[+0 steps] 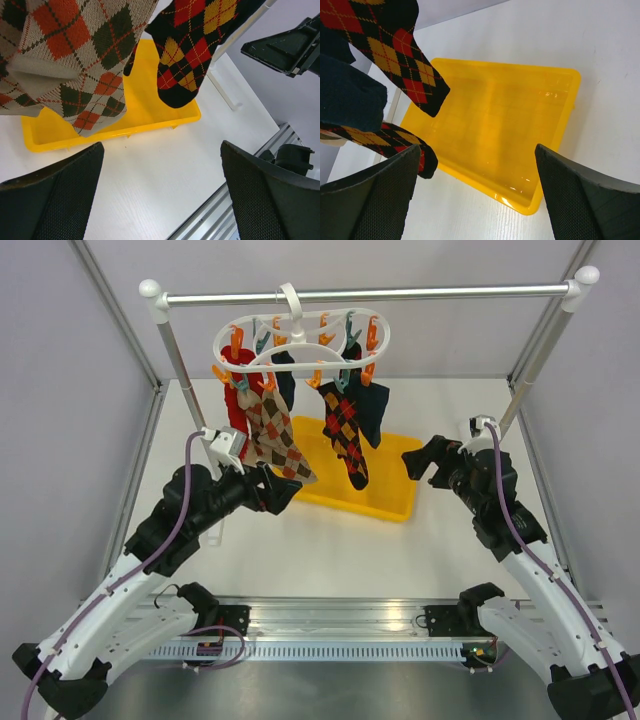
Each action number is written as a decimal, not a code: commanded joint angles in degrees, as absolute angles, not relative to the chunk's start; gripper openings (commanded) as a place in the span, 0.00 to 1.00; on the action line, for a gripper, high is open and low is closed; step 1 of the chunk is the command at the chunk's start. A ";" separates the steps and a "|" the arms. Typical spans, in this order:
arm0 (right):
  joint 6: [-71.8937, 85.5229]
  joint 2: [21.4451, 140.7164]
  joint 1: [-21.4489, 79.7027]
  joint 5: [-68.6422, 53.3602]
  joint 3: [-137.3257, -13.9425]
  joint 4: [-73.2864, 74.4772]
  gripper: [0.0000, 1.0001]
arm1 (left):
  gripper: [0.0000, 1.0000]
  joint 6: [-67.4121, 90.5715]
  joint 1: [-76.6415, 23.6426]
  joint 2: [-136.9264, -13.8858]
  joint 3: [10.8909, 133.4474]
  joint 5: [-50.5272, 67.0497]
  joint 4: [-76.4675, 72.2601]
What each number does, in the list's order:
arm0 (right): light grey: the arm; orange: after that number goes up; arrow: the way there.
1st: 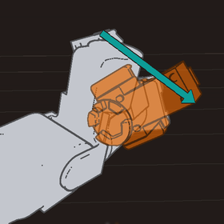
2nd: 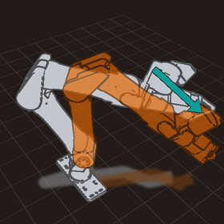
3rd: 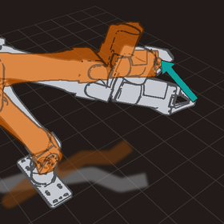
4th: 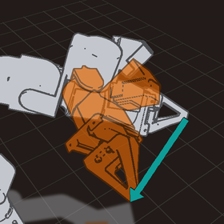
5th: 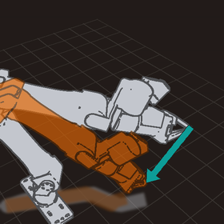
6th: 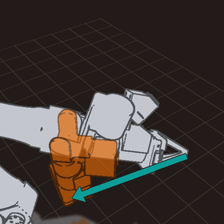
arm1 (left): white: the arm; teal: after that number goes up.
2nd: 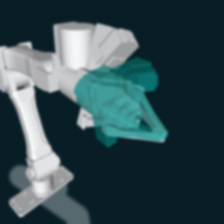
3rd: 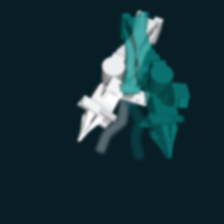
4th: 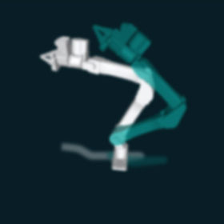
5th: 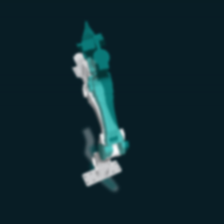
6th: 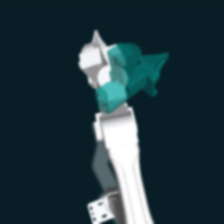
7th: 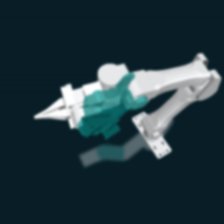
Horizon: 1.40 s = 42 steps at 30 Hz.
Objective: Remove the socks clipped to the hanger
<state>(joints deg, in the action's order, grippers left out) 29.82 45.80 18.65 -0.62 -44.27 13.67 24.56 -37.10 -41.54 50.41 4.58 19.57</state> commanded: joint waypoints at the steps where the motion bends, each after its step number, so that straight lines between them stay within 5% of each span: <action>1: 28.48 45.96 18.81 0.71 -44.47 11.78 0.98 | 1.00 25.22 -37.27 -41.22 50.10 6.33 17.14; 18: 26.37 48.34 22.14 -5.63 -47.63 6.59 0.95 | 0.98 29.00 -38.49 -45.61 48.87 10.81 11.78; 42: 18.72 57.29 31.11 -0.44 -60.38 0.44 0.89 | 0.85 33.83 -54.75 -52.56 47.99 -5.89 3.69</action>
